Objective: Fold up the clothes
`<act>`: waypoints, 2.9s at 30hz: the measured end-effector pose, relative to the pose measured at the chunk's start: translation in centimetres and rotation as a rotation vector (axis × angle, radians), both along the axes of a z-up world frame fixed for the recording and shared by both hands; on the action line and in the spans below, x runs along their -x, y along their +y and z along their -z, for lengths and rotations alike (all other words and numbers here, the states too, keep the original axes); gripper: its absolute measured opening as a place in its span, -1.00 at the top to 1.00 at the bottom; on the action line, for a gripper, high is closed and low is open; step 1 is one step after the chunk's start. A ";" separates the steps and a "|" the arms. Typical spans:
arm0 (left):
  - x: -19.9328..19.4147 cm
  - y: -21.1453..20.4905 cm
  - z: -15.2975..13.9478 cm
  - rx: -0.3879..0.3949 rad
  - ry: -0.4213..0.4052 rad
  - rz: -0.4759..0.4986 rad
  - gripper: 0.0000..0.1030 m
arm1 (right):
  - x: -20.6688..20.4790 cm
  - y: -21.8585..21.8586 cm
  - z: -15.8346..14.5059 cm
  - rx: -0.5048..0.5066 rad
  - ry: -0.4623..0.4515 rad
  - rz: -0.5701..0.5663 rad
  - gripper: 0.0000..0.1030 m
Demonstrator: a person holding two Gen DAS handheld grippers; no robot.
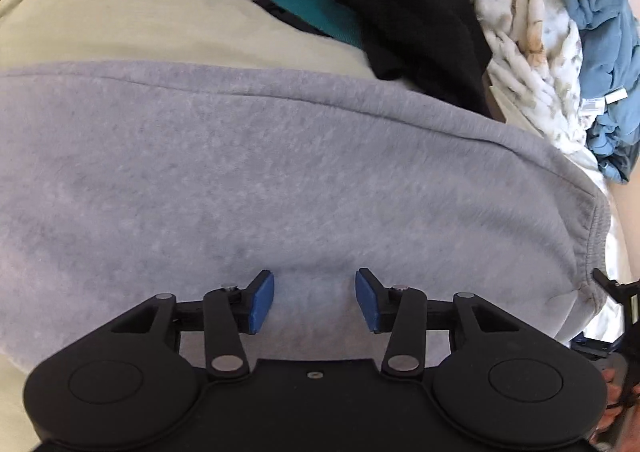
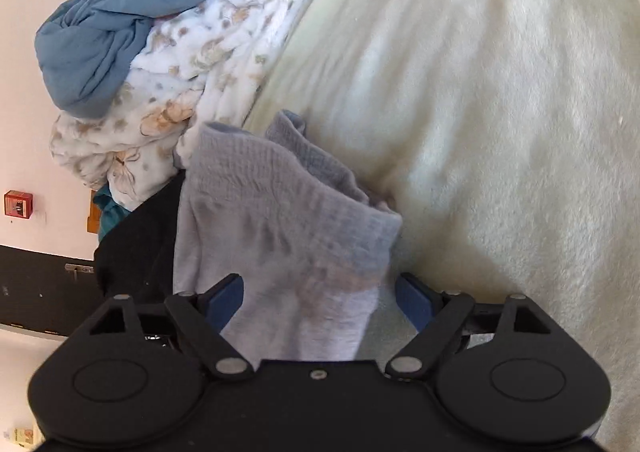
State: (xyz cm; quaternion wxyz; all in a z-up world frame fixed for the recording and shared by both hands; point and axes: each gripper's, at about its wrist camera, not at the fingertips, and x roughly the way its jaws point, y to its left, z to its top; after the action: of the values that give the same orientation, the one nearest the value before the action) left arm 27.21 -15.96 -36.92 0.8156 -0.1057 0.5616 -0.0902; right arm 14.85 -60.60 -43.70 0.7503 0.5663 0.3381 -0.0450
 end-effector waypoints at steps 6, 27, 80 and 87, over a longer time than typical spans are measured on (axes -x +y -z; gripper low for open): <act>0.4 -1.2 1.0 -0.015 -0.012 0.019 -0.07 | -1.9 0.5 1.2 -0.019 -0.064 0.072 -0.63; 0.6 -2.1 1.4 0.011 -0.006 0.030 -0.27 | -3.4 -2.2 -2.1 -0.082 -0.051 0.161 0.53; -1.5 -11.3 -0.9 -0.019 -0.101 0.199 -0.19 | -5.6 -11.7 -9.6 0.262 -0.063 0.062 0.63; -1.5 -8.5 0.6 -0.072 -0.071 0.178 -0.19 | -6.8 -8.3 -12.2 0.415 -0.080 -0.004 0.61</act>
State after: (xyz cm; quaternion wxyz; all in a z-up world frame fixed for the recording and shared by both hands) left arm 28.68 -24.48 -37.49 0.8271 -0.0228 0.5423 -0.1458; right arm 21.61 -68.87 -31.53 0.8637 0.4002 0.2928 -0.0896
